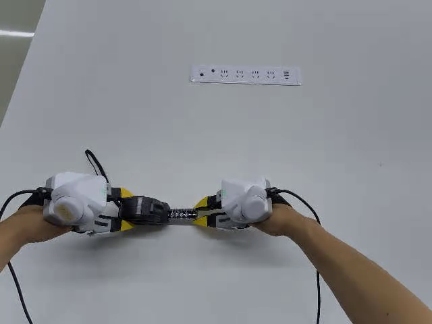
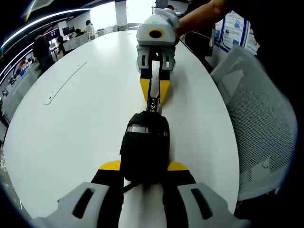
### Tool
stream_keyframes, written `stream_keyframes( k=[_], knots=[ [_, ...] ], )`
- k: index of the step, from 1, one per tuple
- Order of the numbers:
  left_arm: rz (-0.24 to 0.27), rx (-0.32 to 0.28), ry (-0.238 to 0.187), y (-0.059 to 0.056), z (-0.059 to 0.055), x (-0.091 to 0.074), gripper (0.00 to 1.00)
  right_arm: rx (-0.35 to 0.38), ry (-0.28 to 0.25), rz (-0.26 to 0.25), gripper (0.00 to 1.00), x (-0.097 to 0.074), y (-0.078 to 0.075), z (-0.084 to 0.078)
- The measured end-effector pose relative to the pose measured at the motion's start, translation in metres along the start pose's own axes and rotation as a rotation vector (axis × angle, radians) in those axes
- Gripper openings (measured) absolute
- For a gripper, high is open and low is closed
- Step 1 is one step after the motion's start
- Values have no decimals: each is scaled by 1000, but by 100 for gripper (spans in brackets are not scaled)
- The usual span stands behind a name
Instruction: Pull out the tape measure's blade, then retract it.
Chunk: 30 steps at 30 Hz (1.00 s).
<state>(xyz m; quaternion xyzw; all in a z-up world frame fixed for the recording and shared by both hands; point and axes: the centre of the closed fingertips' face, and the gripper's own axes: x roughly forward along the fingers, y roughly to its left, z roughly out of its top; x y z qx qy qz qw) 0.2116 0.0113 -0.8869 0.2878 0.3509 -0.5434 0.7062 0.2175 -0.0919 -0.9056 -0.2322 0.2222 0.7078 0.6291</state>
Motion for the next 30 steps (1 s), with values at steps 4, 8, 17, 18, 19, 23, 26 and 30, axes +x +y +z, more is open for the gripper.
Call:
stream_keyframes(
  k=[4,8,17,18,19,23,26,30],
  knots=[
    [-1,0,1,0,0,1,27,4,3,1,9,-2,1,-2],
    [-2,-2,1,0,0,1,27,3,8,0,9,-4,0,-5],
    [-4,-6,-1,0,1,1,27,-1,11,-3,9,-9,0,-9],
    [-4,-6,-1,0,1,1,27,1,11,-3,9,-10,0,-10],
    [-4,-6,-1,0,1,1,27,1,11,-3,9,-10,0,-10],
    [-3,-6,0,0,2,1,27,3,13,-3,9,-12,0,-12],
    [-2,-7,0,0,2,1,27,3,14,-4,9,-13,0,-13],
    [-3,-6,0,-1,3,1,27,2,15,-7,9,-15,0,-14]
  ],
)
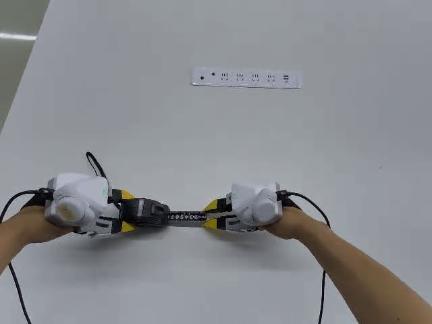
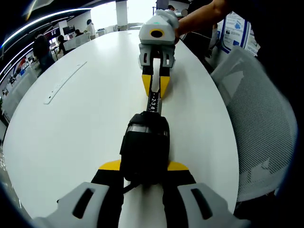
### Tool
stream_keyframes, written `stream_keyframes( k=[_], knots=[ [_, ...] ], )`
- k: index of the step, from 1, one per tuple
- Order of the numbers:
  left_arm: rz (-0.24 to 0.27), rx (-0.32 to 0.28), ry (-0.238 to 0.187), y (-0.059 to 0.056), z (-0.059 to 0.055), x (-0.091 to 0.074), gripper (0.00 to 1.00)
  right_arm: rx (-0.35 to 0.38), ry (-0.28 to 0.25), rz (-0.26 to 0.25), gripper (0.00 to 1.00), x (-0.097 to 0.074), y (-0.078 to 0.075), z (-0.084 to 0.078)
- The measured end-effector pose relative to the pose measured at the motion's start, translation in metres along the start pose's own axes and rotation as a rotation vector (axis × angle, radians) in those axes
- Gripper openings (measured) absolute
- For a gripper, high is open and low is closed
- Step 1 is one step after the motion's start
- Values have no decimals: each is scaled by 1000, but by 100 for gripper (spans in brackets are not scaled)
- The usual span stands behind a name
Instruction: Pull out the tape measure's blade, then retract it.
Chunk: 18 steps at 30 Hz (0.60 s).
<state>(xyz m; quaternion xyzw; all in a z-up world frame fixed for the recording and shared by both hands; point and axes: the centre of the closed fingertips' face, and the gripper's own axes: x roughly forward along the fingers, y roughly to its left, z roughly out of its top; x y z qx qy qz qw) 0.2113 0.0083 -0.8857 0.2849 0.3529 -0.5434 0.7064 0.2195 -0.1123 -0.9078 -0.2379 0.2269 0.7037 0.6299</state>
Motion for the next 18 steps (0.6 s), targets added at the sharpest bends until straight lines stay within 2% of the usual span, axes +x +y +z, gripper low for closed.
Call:
stream_keyframes(
  k=[18],
  knots=[
    [-1,-1,-2,0,-1,0,27,5,-2,-2,9,-10,0,-6]
  ],
)
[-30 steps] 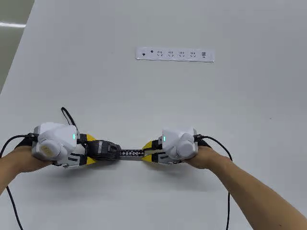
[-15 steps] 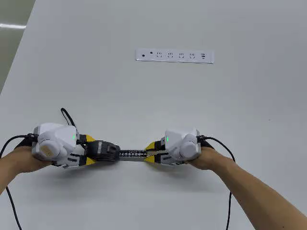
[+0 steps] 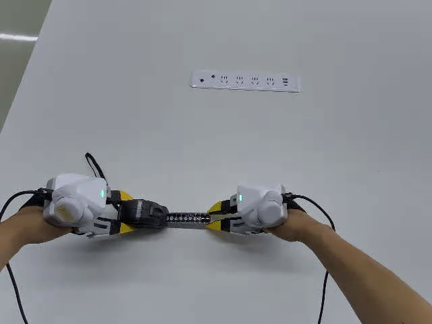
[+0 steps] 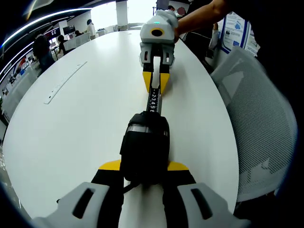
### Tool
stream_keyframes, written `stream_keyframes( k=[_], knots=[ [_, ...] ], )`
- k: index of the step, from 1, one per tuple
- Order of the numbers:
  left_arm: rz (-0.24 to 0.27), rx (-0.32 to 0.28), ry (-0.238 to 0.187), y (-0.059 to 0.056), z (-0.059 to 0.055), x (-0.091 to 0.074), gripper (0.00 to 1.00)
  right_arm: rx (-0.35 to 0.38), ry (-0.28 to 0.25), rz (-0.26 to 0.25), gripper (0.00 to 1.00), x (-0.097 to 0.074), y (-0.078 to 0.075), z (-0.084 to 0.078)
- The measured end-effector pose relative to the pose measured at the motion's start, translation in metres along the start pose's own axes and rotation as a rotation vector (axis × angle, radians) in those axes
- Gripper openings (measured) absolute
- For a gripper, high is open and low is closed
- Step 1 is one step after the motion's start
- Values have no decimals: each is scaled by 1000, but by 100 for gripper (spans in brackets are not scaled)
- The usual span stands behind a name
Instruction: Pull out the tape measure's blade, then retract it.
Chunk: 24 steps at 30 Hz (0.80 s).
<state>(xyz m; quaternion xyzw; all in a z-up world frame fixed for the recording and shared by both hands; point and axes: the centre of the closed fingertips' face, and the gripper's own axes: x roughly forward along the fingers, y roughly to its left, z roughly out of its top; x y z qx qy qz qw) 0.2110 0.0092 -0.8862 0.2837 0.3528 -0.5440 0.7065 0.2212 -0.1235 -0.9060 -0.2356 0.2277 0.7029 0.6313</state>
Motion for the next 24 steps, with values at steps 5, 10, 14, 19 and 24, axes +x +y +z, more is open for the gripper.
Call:
stream_keyframes(
  k=[5,10,14,19,24],
  knots=[
    [1,-2,1,0,-1,0,27,2,-5,-2,9,-3,-1,1],
    [1,-3,1,0,-1,0,27,0,-2,-2,9,-5,-1,0],
    [1,-3,2,0,-1,0,27,-2,2,-5,9,-7,-1,-2],
    [0,-4,2,0,-1,0,27,2,3,-4,9,-9,-1,-3],
    [-3,-1,5,0,-1,0,27,-1,2,-7,9,-11,-1,-4]
  ],
)
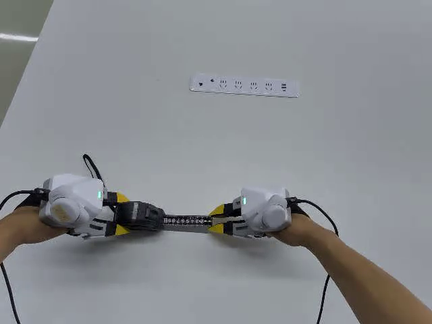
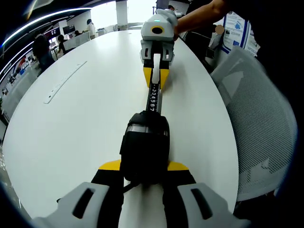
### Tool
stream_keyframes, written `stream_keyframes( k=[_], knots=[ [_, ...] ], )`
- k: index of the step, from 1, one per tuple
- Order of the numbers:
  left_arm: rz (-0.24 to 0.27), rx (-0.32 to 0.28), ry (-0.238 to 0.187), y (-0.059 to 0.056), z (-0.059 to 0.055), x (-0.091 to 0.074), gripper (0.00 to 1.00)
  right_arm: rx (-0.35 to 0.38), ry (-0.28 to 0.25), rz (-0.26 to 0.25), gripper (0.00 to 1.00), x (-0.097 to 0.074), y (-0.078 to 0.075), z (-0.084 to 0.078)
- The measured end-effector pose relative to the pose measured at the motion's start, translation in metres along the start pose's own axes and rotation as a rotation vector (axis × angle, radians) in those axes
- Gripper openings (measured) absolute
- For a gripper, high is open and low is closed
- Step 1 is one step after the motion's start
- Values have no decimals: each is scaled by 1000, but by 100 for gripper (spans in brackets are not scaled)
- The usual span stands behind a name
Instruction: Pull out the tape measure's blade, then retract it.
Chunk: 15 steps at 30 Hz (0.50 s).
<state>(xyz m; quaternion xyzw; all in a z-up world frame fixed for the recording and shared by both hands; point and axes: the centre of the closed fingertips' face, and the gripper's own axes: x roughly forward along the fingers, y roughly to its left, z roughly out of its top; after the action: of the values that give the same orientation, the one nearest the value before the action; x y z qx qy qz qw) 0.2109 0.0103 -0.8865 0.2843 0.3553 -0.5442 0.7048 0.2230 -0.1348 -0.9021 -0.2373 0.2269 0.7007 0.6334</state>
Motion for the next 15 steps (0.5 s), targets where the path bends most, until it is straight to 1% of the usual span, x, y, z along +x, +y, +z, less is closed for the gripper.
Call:
stream_keyframes(
  k=[15],
  knots=[
    [-2,3,0,0,1,-1,27,8,4,-2,9,-7,0,-5]
  ],
)
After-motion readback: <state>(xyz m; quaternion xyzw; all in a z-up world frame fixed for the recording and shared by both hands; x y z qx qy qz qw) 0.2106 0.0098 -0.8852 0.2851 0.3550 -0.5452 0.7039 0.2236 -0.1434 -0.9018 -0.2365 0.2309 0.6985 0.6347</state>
